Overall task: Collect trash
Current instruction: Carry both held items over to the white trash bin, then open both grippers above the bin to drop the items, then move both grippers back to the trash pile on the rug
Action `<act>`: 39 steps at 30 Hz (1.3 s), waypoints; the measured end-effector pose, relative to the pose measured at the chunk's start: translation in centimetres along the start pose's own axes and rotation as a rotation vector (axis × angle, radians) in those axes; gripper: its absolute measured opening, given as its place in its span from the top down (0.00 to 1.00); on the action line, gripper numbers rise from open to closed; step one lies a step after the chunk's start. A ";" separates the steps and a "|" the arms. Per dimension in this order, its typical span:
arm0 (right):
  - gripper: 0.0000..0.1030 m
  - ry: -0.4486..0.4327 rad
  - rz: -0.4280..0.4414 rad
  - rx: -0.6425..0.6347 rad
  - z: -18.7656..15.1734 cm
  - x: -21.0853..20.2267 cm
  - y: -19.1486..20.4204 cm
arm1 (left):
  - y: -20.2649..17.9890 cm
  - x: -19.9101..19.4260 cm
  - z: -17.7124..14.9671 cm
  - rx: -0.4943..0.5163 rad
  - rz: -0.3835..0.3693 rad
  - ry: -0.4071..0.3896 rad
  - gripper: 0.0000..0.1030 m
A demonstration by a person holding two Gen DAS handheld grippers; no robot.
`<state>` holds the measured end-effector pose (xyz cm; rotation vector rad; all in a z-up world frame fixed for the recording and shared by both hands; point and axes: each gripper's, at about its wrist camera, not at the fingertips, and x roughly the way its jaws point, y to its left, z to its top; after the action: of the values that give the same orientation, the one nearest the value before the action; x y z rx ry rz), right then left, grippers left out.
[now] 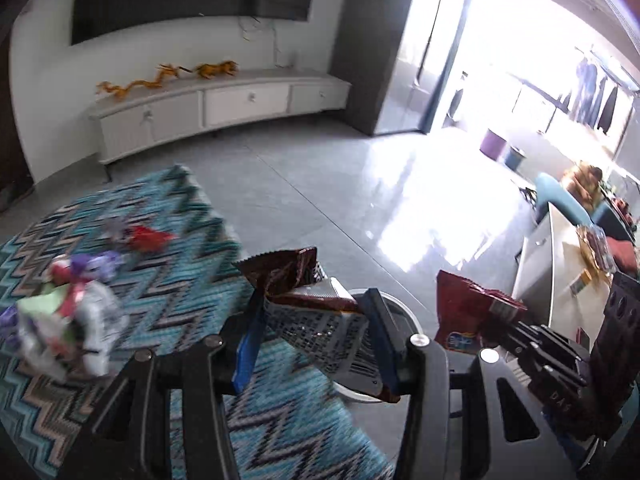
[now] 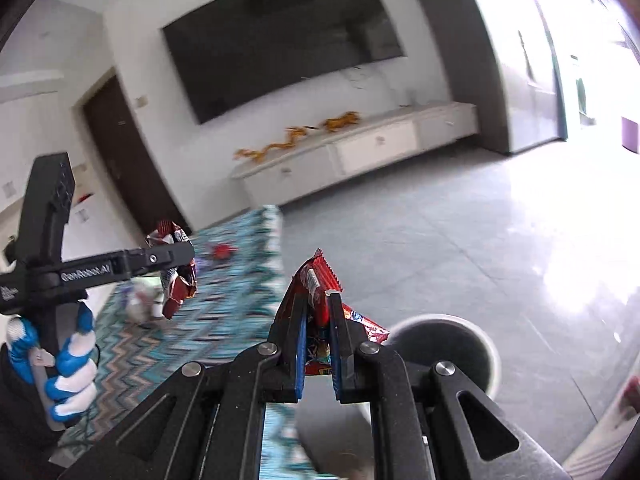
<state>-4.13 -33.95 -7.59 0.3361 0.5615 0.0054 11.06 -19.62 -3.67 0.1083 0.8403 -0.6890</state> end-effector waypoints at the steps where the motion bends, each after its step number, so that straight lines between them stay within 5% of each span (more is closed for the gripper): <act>1: 0.91 0.008 -0.024 0.011 -0.1 0.3 -1.2 | -1.0 1.0 0.3 0.012 -0.011 0.016 0.55; 10: 0.87 0.100 -0.133 0.084 -0.8 5.4 -8.4 | -5.4 10.3 1.5 0.050 -0.097 0.156 0.48; 14: 0.58 0.127 -0.182 0.113 -1.3 7.3 -10.8 | -6.3 13.4 1.5 0.029 -0.159 0.210 0.44; 20: 0.56 0.138 -0.202 0.141 -2.0 7.2 -11.8 | -5.9 14.9 1.5 0.007 -0.177 0.246 0.44; 31: 0.55 0.078 -0.150 0.107 -0.6 3.8 -7.9 | -3.1 7.8 1.7 -0.002 -0.085 0.111 0.44; 39: 0.54 0.032 -0.066 0.030 0.6 1.3 -2.7 | -0.1 -0.6 -0.1 -0.010 0.065 -0.054 0.44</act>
<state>-2.93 -36.54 -8.65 0.3467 0.6043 -0.0610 10.66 -19.35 -3.24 0.1076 0.7851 -0.6245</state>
